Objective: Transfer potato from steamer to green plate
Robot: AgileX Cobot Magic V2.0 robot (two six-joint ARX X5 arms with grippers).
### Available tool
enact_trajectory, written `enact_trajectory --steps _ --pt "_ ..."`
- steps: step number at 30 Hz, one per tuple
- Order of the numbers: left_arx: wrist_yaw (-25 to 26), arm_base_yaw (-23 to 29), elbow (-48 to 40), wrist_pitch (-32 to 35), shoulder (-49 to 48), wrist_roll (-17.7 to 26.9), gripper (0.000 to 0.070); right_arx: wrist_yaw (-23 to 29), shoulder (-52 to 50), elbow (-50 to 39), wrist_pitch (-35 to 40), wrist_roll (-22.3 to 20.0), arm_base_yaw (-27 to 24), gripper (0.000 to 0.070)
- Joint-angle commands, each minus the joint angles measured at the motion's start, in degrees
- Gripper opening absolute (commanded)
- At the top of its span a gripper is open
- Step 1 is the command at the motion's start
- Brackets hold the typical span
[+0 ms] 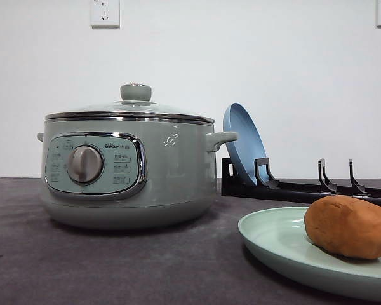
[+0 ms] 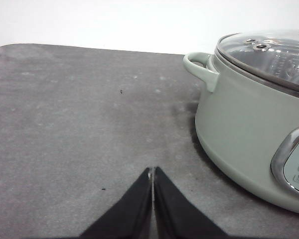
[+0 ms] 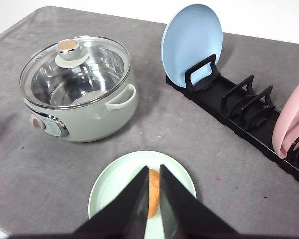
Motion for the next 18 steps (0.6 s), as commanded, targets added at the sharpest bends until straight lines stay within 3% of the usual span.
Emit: enact_trajectory --steps 1,4,8,14,18 --pt "-0.3 0.1 -1.2 -0.3 -0.1 0.3 0.0 0.0 0.2 0.6 0.7 -0.3 0.3 0.0027" --pt "-0.3 0.1 -1.2 -0.4 -0.1 0.3 0.0 1.1 0.2 0.0 1.0 -0.3 -1.2 0.0027" --pt "-0.3 0.1 -1.2 -0.4 -0.1 0.3 0.0 1.5 -0.9 -6.2 6.5 -0.5 -8.5 0.0027" --pt "-0.3 0.1 -1.2 -0.4 -0.1 0.3 0.0 0.0 -10.0 -30.2 33.1 -1.8 -22.3 0.0026" --pt "-0.3 0.1 -1.2 -0.4 -0.1 0.3 0.0 -1.6 -18.2 -47.0 46.6 -1.8 -28.5 0.0026"
